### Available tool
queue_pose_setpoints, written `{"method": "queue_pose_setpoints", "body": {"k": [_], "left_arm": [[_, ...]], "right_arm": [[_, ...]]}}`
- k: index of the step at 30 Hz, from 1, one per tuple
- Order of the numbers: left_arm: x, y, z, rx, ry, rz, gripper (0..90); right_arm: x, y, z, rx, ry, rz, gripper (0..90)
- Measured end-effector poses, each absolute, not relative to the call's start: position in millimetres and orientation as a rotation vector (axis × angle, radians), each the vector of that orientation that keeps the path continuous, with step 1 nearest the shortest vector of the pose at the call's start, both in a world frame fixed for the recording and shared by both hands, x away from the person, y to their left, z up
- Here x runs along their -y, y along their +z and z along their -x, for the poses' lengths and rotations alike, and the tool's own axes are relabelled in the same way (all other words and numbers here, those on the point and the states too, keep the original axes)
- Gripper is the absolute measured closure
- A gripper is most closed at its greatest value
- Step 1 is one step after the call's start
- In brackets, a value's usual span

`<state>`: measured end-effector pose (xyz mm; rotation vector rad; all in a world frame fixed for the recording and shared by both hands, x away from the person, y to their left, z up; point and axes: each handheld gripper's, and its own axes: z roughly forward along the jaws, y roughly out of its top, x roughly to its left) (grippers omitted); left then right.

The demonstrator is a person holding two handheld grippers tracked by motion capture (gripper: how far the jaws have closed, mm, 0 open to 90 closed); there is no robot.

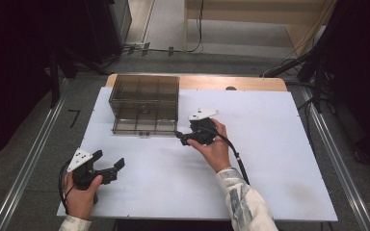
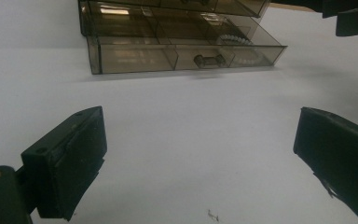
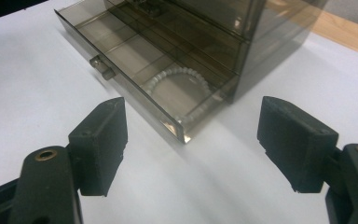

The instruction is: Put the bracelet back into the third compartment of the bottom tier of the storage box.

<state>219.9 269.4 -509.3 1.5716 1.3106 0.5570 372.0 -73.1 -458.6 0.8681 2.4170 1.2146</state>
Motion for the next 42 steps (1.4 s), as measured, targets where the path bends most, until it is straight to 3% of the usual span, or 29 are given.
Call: {"method": "queue_pose_setpoints", "body": {"k": [42], "left_arm": [[-269, -510, -218, -1.32, 0.569, -1.579, 3.2]], "right_arm": [[241, -463, -313, -2.198, 1.125, -1.108, 20.5]]}}
